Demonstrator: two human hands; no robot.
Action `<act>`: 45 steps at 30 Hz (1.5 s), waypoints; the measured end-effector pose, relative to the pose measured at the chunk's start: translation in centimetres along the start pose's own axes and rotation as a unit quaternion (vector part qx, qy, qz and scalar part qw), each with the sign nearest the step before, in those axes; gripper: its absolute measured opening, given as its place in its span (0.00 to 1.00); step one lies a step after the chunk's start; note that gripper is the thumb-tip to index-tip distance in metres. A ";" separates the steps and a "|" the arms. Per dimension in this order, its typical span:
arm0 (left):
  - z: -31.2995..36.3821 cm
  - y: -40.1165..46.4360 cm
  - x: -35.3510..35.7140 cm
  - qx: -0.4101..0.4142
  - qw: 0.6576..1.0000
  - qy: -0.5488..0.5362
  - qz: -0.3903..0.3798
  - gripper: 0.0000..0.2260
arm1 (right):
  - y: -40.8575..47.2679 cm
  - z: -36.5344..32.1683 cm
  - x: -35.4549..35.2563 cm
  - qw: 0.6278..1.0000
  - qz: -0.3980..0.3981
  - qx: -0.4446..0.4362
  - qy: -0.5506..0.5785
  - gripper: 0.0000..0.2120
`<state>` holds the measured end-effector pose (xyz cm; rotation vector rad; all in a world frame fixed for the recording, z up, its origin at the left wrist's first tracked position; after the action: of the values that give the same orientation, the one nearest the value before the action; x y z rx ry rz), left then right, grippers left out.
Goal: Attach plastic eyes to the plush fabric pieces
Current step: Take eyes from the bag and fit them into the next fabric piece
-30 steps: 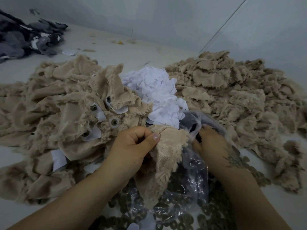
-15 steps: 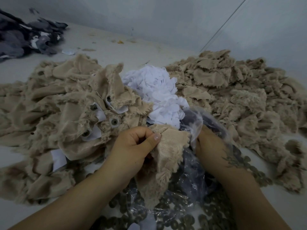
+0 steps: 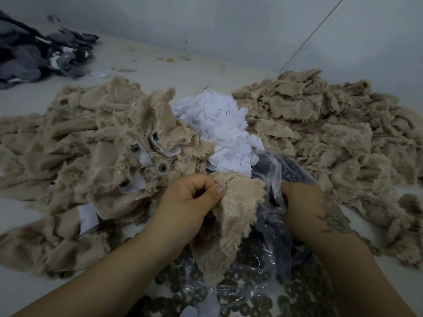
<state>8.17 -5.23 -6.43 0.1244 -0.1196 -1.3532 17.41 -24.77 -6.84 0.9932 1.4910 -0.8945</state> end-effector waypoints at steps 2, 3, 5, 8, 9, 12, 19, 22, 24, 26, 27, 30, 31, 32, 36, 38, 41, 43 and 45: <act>0.0 0.0 0.0 -0.001 1.000 -0.004 0.001 0.12 | 0.1 -0.1 -0.3 1.000 0.016 0.004 0.002 0.05; 0.0 0.0 0.0 -0.003 1.000 -0.007 0.002 0.12 | 0.1 -0.2 -0.2 1.000 0.008 0.007 0.000 0.05; 0.0 0.0 0.0 -0.005 1.000 -0.009 0.006 0.11 | 0.0 -0.1 0.0 1.000 -0.008 0.007 -0.009 0.04; 0.0 0.0 0.0 -0.006 1.000 -0.012 0.007 0.11 | -0.3 -0.2 -0.1 0.999 -0.027 0.016 -0.008 0.04; 0.0 0.0 0.0 -0.006 1.000 -0.012 0.005 0.11 | -0.3 -0.2 -0.2 0.999 -0.031 0.021 -0.003 0.03; 0.0 0.0 0.1 -0.005 1.000 -0.005 0.003 0.11 | -0.4 -0.4 -0.9 0.999 -0.018 0.047 0.013 0.05; 0.0 0.0 0.0 -0.013 1.000 -0.006 0.007 0.11 | -2.3 0.3 -6.6 0.954 0.221 0.102 0.174 0.10; 0.1 0.0 0.0 -0.009 1.000 -0.010 0.011 0.11 | -3.7 -1.7 -8.0 0.930 0.263 0.048 0.251 0.08; 0.2 0.0 -0.1 -0.004 1.000 -0.017 0.017 0.10 | -3.9 -2.4 -7.6 0.925 0.217 0.045 0.309 0.06; 0.3 -0.1 -0.2 0.003 0.999 -0.028 0.025 0.10 | -3.9 -2.7 -7.1 0.924 0.156 0.044 0.348 0.06; 0.4 -0.1 -0.3 0.005 0.999 -0.033 0.030 0.11 | -3.9 -3.0 -6.9 0.921 0.121 0.038 0.368 0.07; 0.6 -0.2 -0.5 0.003 0.998 -0.048 0.040 0.12 | -3.8 -3.8 -6.0 0.927 0.029 0.023 0.373 0.07; 0.6 -0.2 -0.5 0.002 0.998 -0.052 0.040 0.12 | -3.7 -4.2 -5.6 0.934 0.004 0.016 0.357 0.07; 0.7 -0.2 -0.4 0.001 0.998 -0.054 0.039 0.12 | -3.7 -4.6 -5.1 0.938 -0.021 0.008 0.347 0.09; 1.0 -0.3 -0.1 0.011 0.998 -0.052 0.020 0.11 | -3.7 -6.4 -3.5 0.895 -0.089 -0.010 0.436 0.12; 1.2 -0.3 0.0 0.020 0.999 -0.041 0.010 0.10 | -3.7 -6.7 -3.0 0.878 -0.078 -0.009 0.472 0.12; 1.3 -0.4 0.2 0.033 0.999 -0.009 -0.006 0.09 | -3.4 -6.1 -2.4 0.872 -0.031 0.013 0.489 0.12; 1.2 -0.4 0.2 0.035 0.999 0.005 -0.004 0.09 | -3.4 -6.1 -2.0 0.847 -0.036 0.022 0.529 0.12; 1.2 -0.4 0.2 0.037 0.999 0.012 0.004 0.08 | -3.5 -6.8 -2.1 0.829 -0.043 -0.004 0.558 0.12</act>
<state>7.60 -5.49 -5.28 0.2014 -0.1501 -1.3393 11.85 -20.04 -3.78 1.5740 2.5075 -0.2971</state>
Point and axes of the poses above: each hand's wrist, its own y-axis towards the middle knuckle, its own x-axis out of the palm, z = x × y, the point moved 7 cm from there along y, towards the middle knuckle, and after that the axes turned 3 degrees about x, right-handed, at the moved point
